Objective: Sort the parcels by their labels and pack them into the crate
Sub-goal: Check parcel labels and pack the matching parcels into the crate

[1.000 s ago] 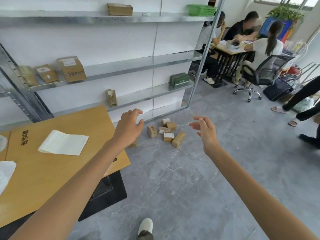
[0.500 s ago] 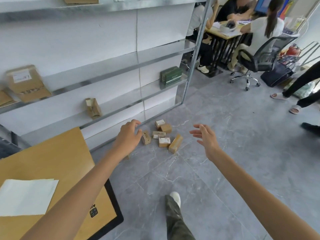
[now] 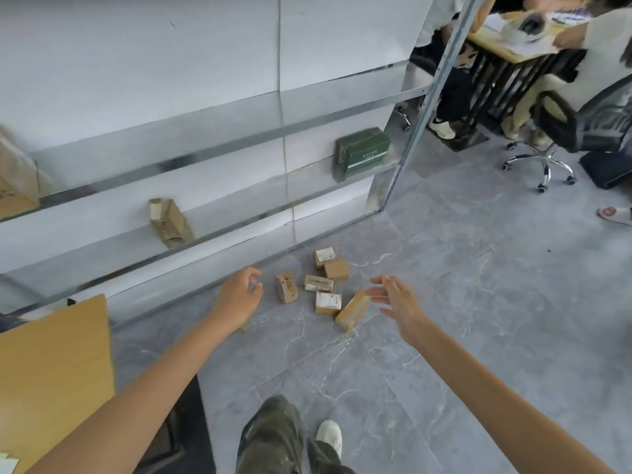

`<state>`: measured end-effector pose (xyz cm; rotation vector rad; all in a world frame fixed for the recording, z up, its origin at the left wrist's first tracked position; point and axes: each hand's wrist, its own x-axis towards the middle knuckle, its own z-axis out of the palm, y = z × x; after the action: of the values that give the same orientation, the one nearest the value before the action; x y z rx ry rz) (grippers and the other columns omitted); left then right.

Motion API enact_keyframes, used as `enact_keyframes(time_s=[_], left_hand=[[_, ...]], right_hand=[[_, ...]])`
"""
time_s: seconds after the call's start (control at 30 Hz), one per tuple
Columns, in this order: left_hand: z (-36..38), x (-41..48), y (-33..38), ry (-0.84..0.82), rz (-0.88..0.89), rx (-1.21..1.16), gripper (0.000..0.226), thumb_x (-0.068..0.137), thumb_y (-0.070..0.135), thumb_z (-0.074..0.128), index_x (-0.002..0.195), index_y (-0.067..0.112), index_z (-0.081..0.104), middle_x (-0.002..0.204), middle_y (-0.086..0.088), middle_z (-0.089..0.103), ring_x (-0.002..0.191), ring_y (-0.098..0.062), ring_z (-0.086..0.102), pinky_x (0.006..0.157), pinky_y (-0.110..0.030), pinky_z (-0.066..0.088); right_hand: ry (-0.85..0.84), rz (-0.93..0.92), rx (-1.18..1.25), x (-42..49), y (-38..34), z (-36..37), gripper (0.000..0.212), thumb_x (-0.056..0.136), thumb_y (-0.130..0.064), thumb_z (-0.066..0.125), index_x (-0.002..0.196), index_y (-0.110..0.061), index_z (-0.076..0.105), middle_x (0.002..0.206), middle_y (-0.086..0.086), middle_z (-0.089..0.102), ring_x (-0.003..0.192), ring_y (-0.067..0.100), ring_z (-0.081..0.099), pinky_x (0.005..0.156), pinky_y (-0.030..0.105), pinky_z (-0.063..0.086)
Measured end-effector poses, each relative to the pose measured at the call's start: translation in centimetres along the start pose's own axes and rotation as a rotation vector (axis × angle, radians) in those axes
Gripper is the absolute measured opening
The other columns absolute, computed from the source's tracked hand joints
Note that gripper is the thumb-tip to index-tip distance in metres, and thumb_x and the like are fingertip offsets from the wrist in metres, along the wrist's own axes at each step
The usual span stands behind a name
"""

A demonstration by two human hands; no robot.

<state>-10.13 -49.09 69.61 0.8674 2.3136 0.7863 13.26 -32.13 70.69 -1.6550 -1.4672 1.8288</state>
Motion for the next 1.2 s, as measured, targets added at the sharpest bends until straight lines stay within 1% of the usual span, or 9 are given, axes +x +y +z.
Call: enact_keyframes(time_s=[0.27,0.47,0.63,0.73,0.8,0.9,1.0,1.1,1.2], left_hand=[[1.0,14.1,-5.9,-0.199,-0.216,0.029,0.024,0.094,0.02,0.047,0.116,0.018,0.054,0.12,-0.006,0.061,0.103,-0.017,0.055,0.085,-0.026,0.041],[3.9,23.4,-10.3,-0.335,-0.337,0.129,0.023,0.093,0.018,0.048,0.112,0.014,0.058,0.118,-0.007,0.062,0.11,-0.02,0.056,0.082,-0.022,0.038],[9.6,30.6,-15.5,-0.367,-0.473,0.139,0.026,0.093,0.023,0.042,0.101,0.016,0.065,0.109,-0.007,0.067,0.107,-0.023,0.06,0.094,-0.029,0.045],[15.6,35.2,-20.5,-0.401,-0.537,0.082,0.024,0.092,0.016,0.041,0.076,0.016,0.059,0.082,-0.003,0.063,0.091,-0.021,0.06,0.071,-0.023,0.047],[20.9,39.1,-24.7,-0.438,-0.552,0.053,0.027,0.093,0.012,0.039,0.068,0.02,0.042,0.075,-0.003,0.054,0.093,-0.026,0.057,0.05,-0.016,0.031],[29.5,44.9,-31.4,-0.455,-0.565,-0.043,0.008,0.093,0.006,0.046,0.09,0.008,0.053,0.101,-0.021,0.059,0.112,-0.029,0.055,0.074,-0.03,0.044],[37.6,49.9,-37.3,-0.466,-0.589,-0.147,0.053,0.09,0.004,0.056,0.138,-0.005,0.035,0.142,-0.015,0.041,0.13,-0.028,0.042,0.094,-0.025,0.039],[43.9,53.1,-41.1,-0.505,-0.626,-0.214,0.07,0.087,0.004,0.061,0.146,0.003,0.023,0.149,-0.014,0.034,0.134,-0.028,0.036,0.107,-0.033,0.035],[46.9,54.4,-42.5,-0.496,-0.724,-0.345,0.057,0.09,-0.01,0.047,0.143,0.004,0.031,0.147,-0.012,0.038,0.134,-0.028,0.037,0.103,-0.033,0.036]], right_hand=[[-0.058,0.223,-0.106,14.4,-1.2,6.1,0.028,0.102,-0.025,0.036,0.103,-0.013,0.061,0.093,0.007,0.067,0.092,0.023,0.059,0.084,0.034,0.039],[-0.104,0.42,-0.216,23.6,-0.6,11.1,0.018,0.097,-0.021,0.044,0.097,-0.011,0.059,0.083,0.009,0.062,0.082,0.023,0.054,0.064,0.026,0.038],[-0.111,0.405,-0.367,32.6,4.6,15.5,0.013,0.095,-0.018,0.051,0.085,-0.014,0.058,0.071,0.006,0.058,0.058,0.014,0.05,0.052,0.022,0.036],[-0.192,0.33,-0.464,39.9,10.7,18.6,0.015,0.095,-0.013,0.046,0.089,-0.014,0.061,0.072,0.003,0.057,0.061,0.013,0.051,0.055,0.02,0.037],[-0.264,0.28,-0.533,45.9,15.5,20.8,0.023,0.094,-0.01,0.044,0.103,-0.007,0.064,0.079,0.004,0.058,0.07,0.015,0.052,0.059,0.021,0.038],[-0.342,0.203,-0.568,55.2,23.0,24.6,0.028,0.095,-0.012,0.044,0.117,-0.006,0.061,0.097,0.003,0.06,0.089,0.016,0.057,0.074,0.023,0.043],[-0.431,0.16,-0.531,64.0,29.9,28.2,0.023,0.095,-0.01,0.046,0.114,-0.008,0.058,0.103,0.001,0.058,0.095,0.012,0.055,0.077,0.019,0.042],[-0.573,0.189,-0.525,69.3,34.8,31.0,0.026,0.095,-0.007,0.047,0.12,-0.007,0.053,0.103,-0.003,0.056,0.1,0.01,0.051,0.075,0.01,0.044],[-0.7,0.25,-0.459,71.2,37.2,32.3,0.043,0.093,0.001,0.048,0.135,-0.006,0.041,0.132,0.005,0.052,0.119,0.017,0.047,0.094,0.022,0.043]])
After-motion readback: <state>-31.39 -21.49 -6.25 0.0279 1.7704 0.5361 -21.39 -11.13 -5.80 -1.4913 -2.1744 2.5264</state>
